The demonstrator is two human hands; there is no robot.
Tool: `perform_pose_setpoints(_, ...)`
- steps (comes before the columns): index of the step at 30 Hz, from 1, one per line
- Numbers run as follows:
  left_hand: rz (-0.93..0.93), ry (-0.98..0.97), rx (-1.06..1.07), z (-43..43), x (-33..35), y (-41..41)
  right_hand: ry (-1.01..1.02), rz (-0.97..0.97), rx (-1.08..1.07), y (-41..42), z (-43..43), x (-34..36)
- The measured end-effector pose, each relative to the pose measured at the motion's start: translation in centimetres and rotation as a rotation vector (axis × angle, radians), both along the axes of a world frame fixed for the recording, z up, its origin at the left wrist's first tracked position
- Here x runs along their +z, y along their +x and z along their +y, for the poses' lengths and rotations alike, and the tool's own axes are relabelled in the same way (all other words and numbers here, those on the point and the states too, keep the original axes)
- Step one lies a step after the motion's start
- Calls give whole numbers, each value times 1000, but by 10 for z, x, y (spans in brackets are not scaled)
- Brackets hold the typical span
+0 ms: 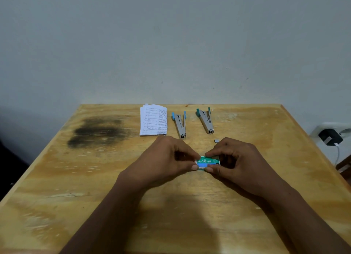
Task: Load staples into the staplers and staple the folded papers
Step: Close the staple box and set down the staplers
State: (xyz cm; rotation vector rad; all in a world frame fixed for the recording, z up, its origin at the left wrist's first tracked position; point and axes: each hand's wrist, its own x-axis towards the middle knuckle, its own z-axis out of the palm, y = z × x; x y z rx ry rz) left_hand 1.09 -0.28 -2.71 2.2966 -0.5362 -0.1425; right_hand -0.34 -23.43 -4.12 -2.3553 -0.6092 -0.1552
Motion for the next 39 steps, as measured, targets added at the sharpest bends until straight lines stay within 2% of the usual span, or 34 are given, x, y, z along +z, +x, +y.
perform_pose_setpoints(8,104,-92,62,-1,3,-1,-10,-16,-1,0,5,-1)
perform_pose_setpoints(14,87,-44,113,3,7,0,-40,-67,-8,0,13,-4)
perform_pose_setpoints(18,1,-63,194,12,2,2,34,-20,-10,-1,17,4)
perform_pose_setpoints(20,-179,-34,325,19,-5,9,72,-42,-100,9,16,11)
perform_pose_setpoints(22,-381,90,417,25,-14,20,79,-116,-224,29,16,16)
perform_pose_setpoints(23,-426,160,426,28,-18,27,51,-144,-277,42,17,18)
perform_pose_setpoints(25,-420,280,408,32,-25,37,-46,-132,-331,65,21,18)
perform_pose_setpoints(27,-378,320,390,31,-30,41,-109,-78,-326,82,24,10)
perform_pose_setpoints(34,-305,225,525,62,-31,50,-80,-96,-531,83,31,4)
perform_pose_setpoints(39,-287,188,516,59,-30,50,-103,-91,-682,80,23,4)
